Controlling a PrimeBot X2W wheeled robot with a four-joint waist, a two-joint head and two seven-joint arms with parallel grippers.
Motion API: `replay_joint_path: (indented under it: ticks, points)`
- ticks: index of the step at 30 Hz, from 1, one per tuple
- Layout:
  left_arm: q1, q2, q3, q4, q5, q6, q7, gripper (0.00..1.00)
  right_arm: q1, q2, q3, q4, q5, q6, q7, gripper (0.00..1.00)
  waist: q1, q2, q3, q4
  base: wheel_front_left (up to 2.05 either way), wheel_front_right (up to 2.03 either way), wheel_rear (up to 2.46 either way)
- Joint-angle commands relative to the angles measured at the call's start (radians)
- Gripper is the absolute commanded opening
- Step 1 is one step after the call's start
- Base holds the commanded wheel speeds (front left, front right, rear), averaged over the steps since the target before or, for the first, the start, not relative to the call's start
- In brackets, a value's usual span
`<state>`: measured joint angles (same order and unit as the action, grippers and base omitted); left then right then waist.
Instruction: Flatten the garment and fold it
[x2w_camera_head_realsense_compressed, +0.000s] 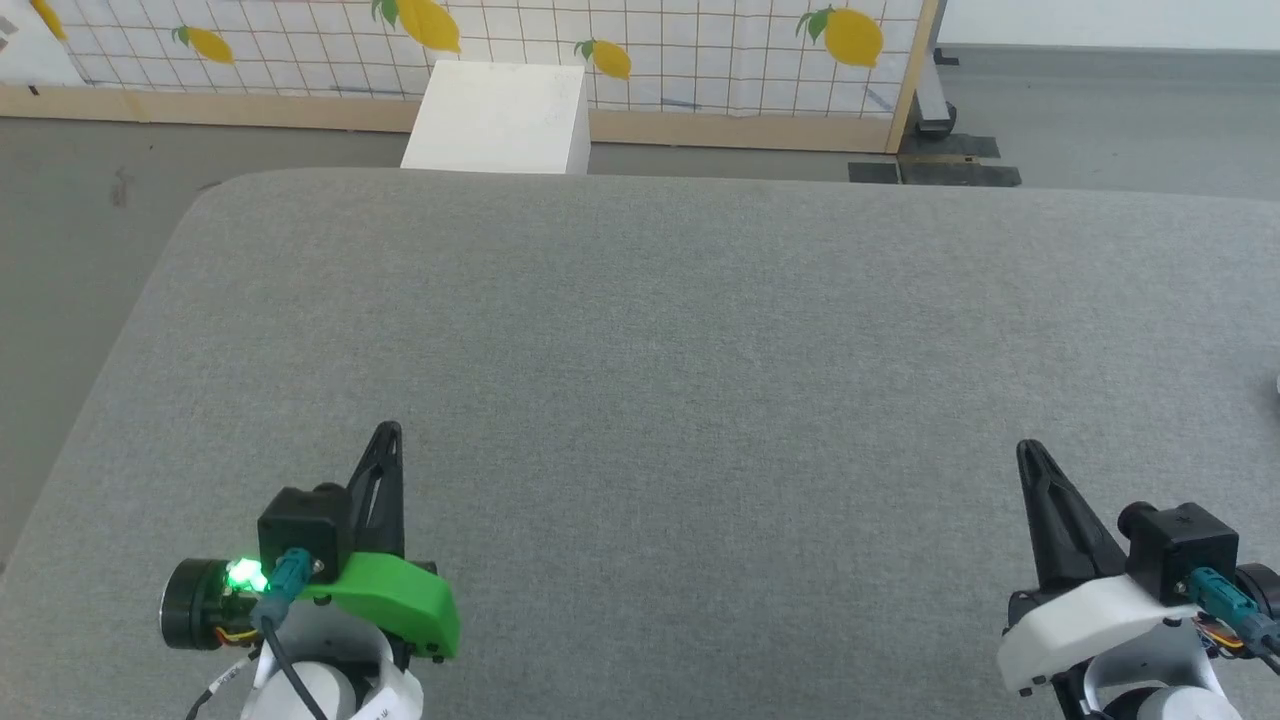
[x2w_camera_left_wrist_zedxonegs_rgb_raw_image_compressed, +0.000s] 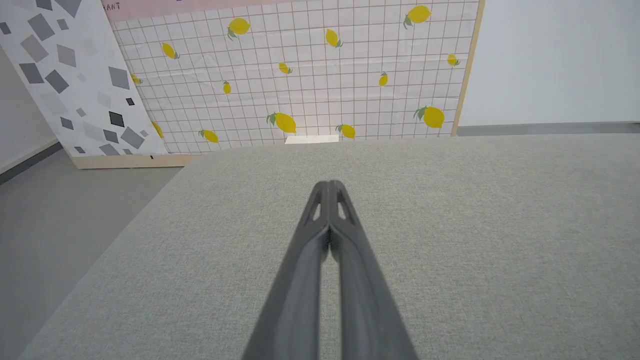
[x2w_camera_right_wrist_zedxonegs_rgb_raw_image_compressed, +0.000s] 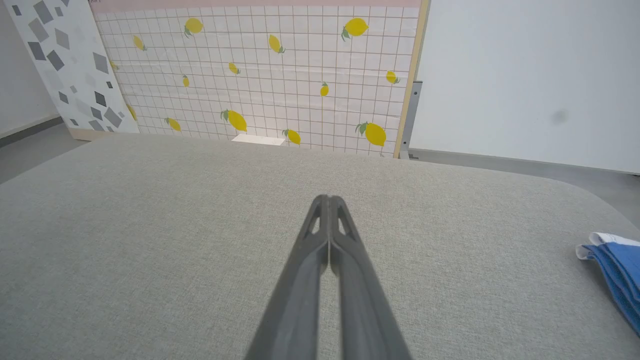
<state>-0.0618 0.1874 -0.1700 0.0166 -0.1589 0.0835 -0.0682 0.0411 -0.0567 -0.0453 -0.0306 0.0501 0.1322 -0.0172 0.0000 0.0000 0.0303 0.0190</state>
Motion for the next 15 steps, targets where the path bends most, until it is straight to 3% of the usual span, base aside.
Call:
replay_joint_path:
  ticks: [1, 15]
  points:
    - [0.017, -0.012, 0.014, -0.005, 0.013, -0.008, 0.004, 0.0, -0.018, 0.003, 0.004, 0.005, -0.014, -0.001, 0.002, 0.0, 0.0, 0.0, -0.001, -0.001, 0.0, 0.0, 0.0]
    - [0.032, -0.053, 0.065, -0.009, 0.061, -0.032, 0.025, 0.0, -0.025, 0.004, 0.017, 0.013, -0.026, -0.001, 0.007, 0.0, 0.0, 0.0, -0.011, -0.007, 0.0, 0.0, 0.0]
